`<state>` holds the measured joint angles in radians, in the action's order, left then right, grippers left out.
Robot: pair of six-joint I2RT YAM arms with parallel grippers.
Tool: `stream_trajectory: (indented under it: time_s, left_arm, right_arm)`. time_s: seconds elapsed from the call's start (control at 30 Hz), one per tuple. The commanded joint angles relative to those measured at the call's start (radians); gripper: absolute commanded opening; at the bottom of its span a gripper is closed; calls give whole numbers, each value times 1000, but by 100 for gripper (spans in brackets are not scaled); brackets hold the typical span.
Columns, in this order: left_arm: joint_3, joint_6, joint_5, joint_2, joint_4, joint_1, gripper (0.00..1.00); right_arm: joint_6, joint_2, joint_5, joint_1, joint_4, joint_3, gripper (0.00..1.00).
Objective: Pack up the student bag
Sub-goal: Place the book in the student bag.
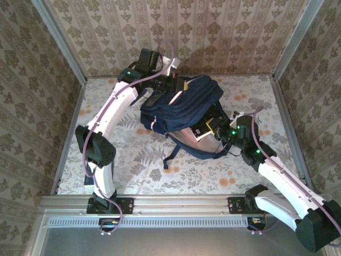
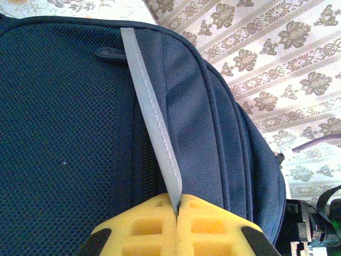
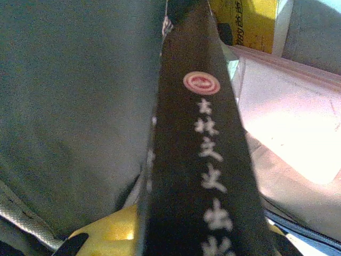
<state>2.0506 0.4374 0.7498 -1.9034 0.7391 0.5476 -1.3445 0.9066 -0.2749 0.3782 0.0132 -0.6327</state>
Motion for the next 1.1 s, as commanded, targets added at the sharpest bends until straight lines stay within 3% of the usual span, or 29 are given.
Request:
stream_trajectory:
  time_s: [0.0,0.4,0.63,0.83,1.07]
  left_arm:
    - [47,8,80,32,-105,-14,0]
    - [57,9,93,24,-98,-26,0]
    - [52,11,94,32,-101,-28,0]
    - [77,36,112,22,-120,-29,0]
    - [109,67,133,14,-139,-30,0]
  right_arm:
    - [-12,-29,-21,9,116,-70,0]
    - [63,-121,10,8,-41,-148,0]
    - [8,-98,-15,8,42,-120,0]
    - [-55,75,2,18,242,-91,0]
    - [-31,388,147,82,325,-193,0]
